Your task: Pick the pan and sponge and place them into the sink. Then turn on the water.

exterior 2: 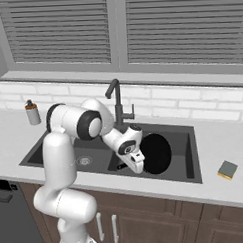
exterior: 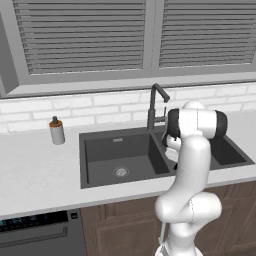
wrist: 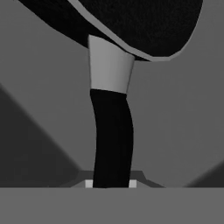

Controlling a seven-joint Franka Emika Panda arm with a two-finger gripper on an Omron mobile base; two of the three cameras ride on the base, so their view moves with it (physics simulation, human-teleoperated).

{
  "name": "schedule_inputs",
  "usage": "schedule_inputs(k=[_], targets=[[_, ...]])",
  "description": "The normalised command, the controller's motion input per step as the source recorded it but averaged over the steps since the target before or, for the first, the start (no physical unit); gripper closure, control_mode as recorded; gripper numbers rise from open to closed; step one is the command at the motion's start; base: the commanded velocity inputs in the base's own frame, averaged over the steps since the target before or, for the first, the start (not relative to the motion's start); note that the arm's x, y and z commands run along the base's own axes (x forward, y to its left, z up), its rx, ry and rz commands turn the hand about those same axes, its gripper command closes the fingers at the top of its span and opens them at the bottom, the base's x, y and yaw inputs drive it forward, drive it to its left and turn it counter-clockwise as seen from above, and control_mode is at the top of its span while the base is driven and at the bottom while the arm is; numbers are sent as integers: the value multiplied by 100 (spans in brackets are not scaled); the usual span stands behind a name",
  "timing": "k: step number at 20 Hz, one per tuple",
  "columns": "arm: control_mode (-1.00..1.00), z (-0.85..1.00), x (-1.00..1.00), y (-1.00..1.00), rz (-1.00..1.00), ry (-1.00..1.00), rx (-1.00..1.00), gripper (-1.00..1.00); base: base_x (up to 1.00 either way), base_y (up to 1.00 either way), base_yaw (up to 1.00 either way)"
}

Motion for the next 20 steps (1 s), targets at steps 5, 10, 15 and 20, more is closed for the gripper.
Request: schedule_inputs(k=[5,10,15,20], targets=[[-100,-20,17,0,0,3,0,100,0,0,0],[-100,0,0,0,0,0,0,-100,0,0,0],[-100,0,0,0,0,0,0,-100,0,0,0],[-100,0,0,0,0,-1,0,-100,0,0,0]])
